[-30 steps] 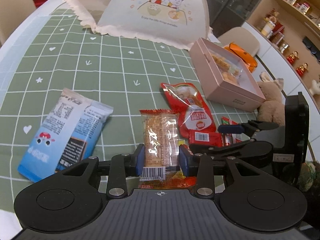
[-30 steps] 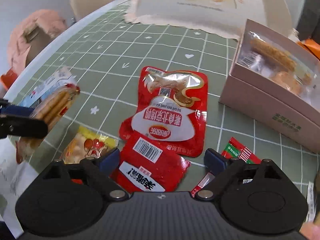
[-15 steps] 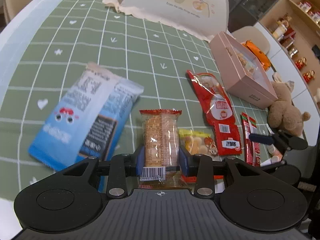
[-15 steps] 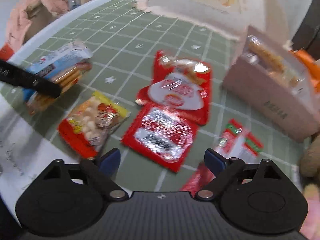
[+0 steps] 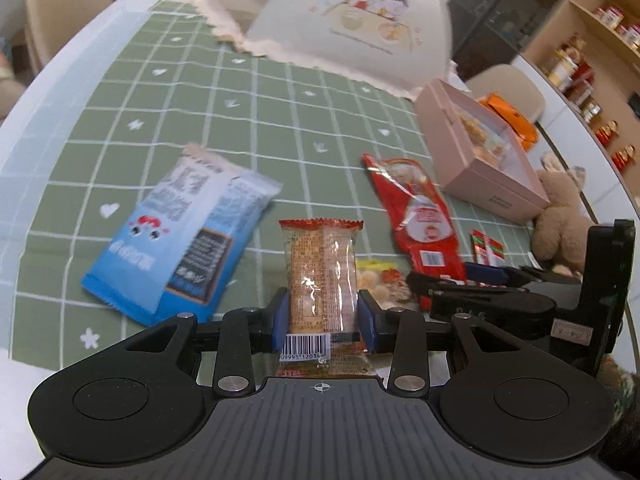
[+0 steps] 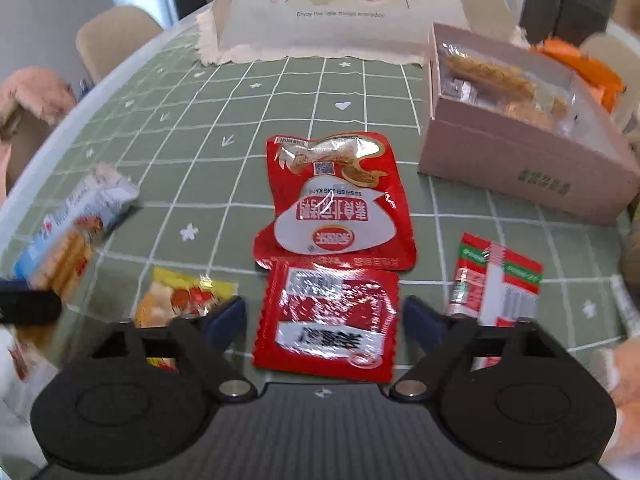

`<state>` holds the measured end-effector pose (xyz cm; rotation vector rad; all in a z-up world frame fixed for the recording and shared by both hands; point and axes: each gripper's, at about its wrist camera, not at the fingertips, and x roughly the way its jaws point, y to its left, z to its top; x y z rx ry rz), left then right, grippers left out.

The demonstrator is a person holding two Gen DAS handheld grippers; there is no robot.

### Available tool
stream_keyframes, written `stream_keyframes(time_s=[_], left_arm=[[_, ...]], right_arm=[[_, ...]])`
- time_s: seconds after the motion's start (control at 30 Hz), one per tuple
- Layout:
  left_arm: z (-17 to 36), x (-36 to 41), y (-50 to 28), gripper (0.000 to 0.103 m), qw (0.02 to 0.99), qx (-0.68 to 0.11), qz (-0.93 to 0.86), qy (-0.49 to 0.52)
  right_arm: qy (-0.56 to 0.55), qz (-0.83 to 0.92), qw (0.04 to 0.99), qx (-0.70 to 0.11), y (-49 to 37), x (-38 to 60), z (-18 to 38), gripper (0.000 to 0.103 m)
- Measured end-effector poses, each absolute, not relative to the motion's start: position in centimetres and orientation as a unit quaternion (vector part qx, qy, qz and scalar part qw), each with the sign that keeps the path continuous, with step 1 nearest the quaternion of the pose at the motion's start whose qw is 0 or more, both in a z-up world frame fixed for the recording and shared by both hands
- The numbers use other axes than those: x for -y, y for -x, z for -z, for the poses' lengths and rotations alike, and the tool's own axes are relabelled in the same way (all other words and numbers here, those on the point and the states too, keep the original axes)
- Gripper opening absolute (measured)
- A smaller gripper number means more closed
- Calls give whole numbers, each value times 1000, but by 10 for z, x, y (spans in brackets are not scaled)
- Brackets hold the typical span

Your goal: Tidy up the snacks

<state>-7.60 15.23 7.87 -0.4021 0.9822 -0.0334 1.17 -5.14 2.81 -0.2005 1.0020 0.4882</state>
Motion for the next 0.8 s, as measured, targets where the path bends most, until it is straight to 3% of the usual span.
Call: stream_keyframes(time_s=[0.07, 0.23, 0.43, 0.6, 0.8], left_arm=[[-77, -145, 71, 40, 860, -473, 33, 185], [-99, -121, 41, 40, 863, -453, 116, 192], [-194, -59, -52, 42, 909, -328, 226, 124], [-156, -28, -141, 42, 888, -347, 253, 168], [-134, -60, -114, 42, 893, -327, 217, 221]], right_arm=[[102, -239, 837, -482, -9, 64, -36, 54], [60, -222, 866, -444, 9, 116, -90, 53], [26, -159, 908, -386, 13, 162, -144, 54], [21, -123, 922, -366, 20, 178, -156, 55], [28, -105, 923, -369, 5, 195, -155, 55]])
